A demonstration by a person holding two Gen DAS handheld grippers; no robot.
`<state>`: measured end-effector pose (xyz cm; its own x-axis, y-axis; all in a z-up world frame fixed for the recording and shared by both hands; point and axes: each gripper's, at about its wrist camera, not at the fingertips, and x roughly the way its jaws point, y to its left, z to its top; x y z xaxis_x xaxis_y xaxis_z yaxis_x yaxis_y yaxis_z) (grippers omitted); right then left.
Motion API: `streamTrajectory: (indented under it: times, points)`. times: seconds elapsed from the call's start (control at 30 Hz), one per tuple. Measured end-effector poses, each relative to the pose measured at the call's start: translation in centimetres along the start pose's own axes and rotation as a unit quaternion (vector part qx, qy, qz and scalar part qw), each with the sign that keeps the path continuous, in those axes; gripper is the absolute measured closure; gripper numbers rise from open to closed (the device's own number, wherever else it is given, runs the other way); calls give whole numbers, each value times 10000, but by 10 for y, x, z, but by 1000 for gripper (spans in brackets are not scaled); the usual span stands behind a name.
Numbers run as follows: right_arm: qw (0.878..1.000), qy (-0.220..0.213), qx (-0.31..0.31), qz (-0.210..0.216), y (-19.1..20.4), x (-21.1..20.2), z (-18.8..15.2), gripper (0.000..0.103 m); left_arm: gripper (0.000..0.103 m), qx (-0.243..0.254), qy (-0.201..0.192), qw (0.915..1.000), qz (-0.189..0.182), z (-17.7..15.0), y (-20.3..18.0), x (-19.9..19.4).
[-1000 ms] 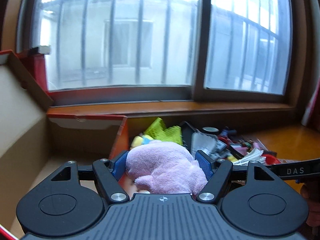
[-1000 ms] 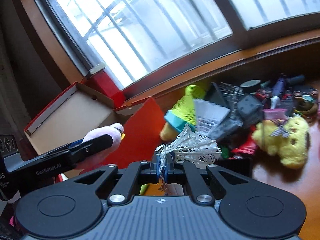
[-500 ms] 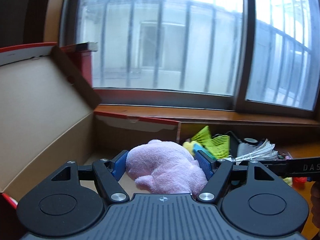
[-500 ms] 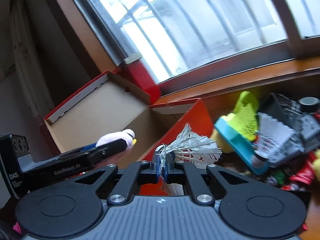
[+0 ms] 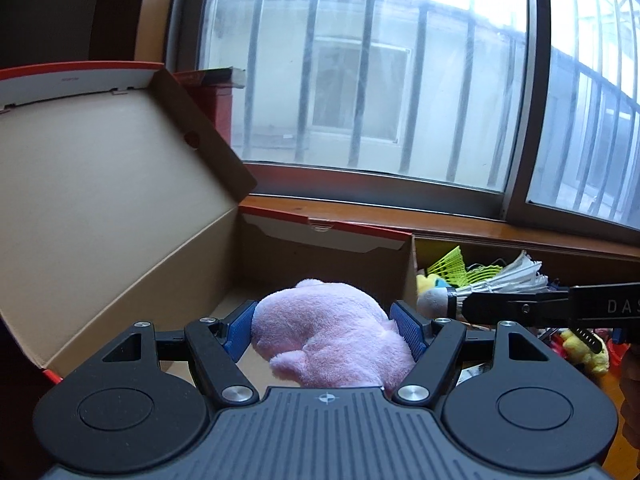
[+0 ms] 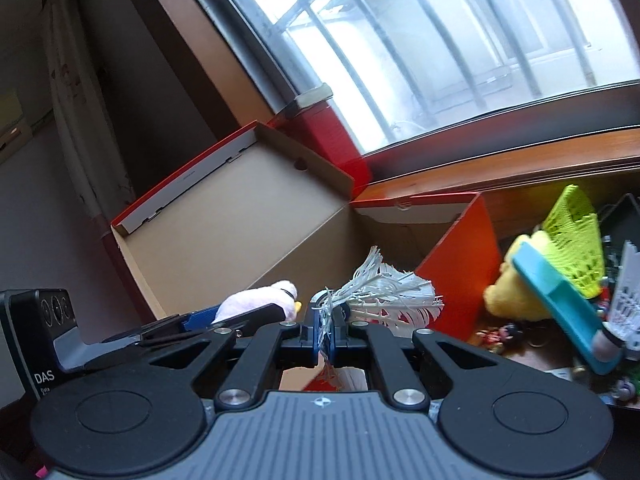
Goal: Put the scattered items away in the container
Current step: 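Carry the pink plush and shuttlecock with both grippers over the cardboard box, then open left gripper to drop the plush while right gripper releases the shuttlecock into the box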
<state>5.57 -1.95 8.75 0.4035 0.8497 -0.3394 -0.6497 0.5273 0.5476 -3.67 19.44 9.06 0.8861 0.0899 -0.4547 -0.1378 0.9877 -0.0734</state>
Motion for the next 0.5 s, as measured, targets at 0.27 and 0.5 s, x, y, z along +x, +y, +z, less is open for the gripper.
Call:
streamTrajectory:
  times: [0.27,0.5]
  points:
    - [9999,103,-34,70,11,33,1,98,31,-12,183,9998,71,-3,24,5]
    - [9998,170,-20,49,22,60,1,97,31,-81,275,9995,94,-6,48,12]
